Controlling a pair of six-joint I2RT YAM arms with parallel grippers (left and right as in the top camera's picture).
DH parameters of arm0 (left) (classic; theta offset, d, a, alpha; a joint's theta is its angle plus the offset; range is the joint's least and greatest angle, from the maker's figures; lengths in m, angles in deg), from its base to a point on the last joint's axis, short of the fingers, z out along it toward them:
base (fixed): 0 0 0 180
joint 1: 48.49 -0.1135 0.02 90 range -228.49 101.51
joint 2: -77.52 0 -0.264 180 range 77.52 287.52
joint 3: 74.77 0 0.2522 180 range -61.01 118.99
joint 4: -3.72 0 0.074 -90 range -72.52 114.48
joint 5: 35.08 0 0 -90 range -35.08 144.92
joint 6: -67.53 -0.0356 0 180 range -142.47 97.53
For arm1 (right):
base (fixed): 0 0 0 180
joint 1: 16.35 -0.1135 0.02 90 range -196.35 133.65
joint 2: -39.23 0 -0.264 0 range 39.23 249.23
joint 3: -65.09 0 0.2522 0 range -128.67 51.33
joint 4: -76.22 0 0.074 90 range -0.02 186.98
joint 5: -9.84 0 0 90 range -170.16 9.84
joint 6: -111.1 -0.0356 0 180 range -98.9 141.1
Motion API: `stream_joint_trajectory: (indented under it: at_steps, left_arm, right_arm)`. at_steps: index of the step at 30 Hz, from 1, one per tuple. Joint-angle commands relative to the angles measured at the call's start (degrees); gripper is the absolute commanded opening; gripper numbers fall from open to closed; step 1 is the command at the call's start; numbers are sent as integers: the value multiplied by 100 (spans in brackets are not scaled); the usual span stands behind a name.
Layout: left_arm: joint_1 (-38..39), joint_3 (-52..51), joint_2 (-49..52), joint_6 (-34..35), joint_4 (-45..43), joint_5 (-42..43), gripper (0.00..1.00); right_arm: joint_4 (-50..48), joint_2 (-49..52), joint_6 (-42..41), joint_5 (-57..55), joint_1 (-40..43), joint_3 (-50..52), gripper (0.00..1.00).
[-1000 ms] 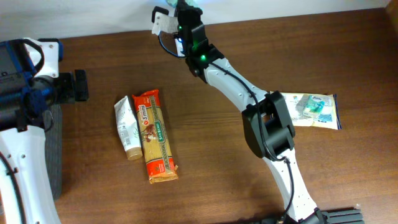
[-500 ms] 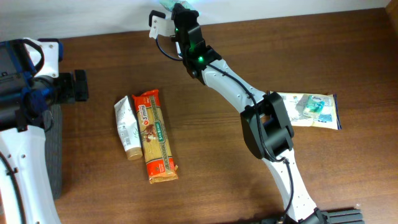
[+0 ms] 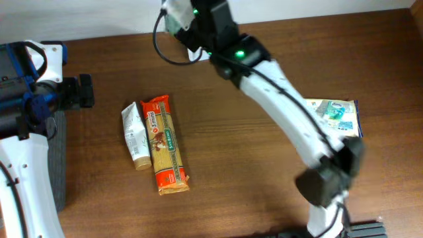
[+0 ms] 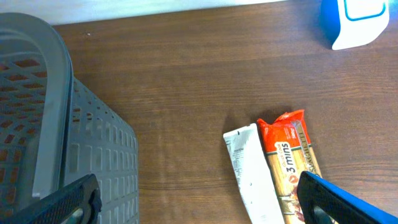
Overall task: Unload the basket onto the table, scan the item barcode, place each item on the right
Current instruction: 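Carry the mint-green bag right and release it on the pile, then move the right gripper to the orange spaghetti pack and grasp it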
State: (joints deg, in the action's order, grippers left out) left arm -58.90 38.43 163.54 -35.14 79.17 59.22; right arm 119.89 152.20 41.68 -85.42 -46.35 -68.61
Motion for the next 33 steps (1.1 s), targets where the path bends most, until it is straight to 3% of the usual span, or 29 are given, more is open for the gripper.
stream_joint_trajectory:
  at_steps: [1, 6, 9, 14, 21, 22, 23, 25, 26, 29, 33]
  left_arm:
    - [-15, 2, -63, -72, -4, 44, 99]
    - [-15, 2, -63, -72, -7, 44, 99]
    - [-15, 2, -63, -72, -4, 44, 99]
    - [-15, 2, -63, -72, -4, 44, 99]
    - [-15, 2, -63, -72, -4, 44, 99]
    - [-15, 2, -63, -72, -4, 44, 99]
    - [-15, 2, -63, -72, -4, 44, 99]
    - [-15, 2, -63, -72, -4, 44, 99]
    - [-15, 2, -63, -72, -4, 44, 99]
    - [-15, 2, -63, -72, -7, 44, 99]
    - [-15, 2, -63, -72, -2, 44, 99]
  right_arm:
    - [1519, -820, -1578, 361, 114, -24, 4]
    - [3755, -1690, -2651, 400, 1014, -24, 4]
    - [4859, -1620, -3010, 413, 2413, -15, 4]
    - [4916, -785, -2986, 428, 3934, 651, 4]
    - [5077, 625, -2437, 570, 4325, 938, 5]
    - [5112, 625, -2367, 549, 4325, 938, 9]
    - [5191, 601, -2312, 544, 4325, 907, 26]
    - [5519, 601, -2245, 542, 4325, 640, 47]
    - [5698, 601, -2245, 544, 4321, 442, 53]
    - [6411, 601, -2218, 597, 4236, -531, 60]
    - [6655, 573, -1906, 2070, 3685, -1357, 68]
